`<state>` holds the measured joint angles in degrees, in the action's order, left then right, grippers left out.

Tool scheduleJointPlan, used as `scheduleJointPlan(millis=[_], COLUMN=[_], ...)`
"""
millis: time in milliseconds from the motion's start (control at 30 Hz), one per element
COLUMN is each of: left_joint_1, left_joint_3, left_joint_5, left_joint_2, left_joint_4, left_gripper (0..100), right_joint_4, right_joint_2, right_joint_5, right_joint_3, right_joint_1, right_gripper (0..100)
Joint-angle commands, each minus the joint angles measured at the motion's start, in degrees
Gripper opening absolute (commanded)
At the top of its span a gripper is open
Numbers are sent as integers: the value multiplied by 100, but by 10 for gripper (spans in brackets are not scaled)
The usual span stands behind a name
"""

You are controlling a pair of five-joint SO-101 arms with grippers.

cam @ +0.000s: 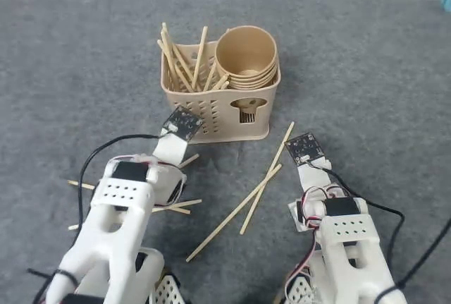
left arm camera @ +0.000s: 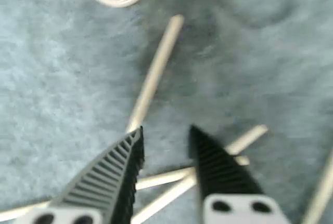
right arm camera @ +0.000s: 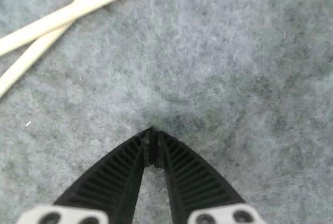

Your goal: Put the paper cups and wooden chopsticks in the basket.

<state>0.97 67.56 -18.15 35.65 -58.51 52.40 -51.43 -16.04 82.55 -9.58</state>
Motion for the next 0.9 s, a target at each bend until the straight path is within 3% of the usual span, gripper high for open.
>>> scheduleJointPlan(millis=[0, 200, 333, 400, 500, 533, 867], left_joint_1=[-484, -1116, -1134, -1020, -958, -976, -1029], left_joint_3=[268, 488, 796, 919, 945, 963, 743], left_joint_5=[-18, -35, -44, -44, -53, -26, -26], left_joint_2=[167, 167, 167, 176, 176, 176, 229], left_joint_4=[519, 1204, 1231, 1222, 1213, 1213, 308], left_gripper=[199, 199, 194, 152, 0, 11, 11], right_joint_4=[101, 101, 101, 101, 101, 101, 110], right_joint_2=[-57, -57, -57, -57, -57, -57, -57], right_joint_5=[-62, -62, -62, -62, -62, -62, -62], right_joint_3=[-53, -53, -53, -53, -53, -53, -53], right_joint_1=[-48, -48, -48, -48, -48, -48, -48], right_gripper=[8, 8, 8, 8, 8, 8, 8])
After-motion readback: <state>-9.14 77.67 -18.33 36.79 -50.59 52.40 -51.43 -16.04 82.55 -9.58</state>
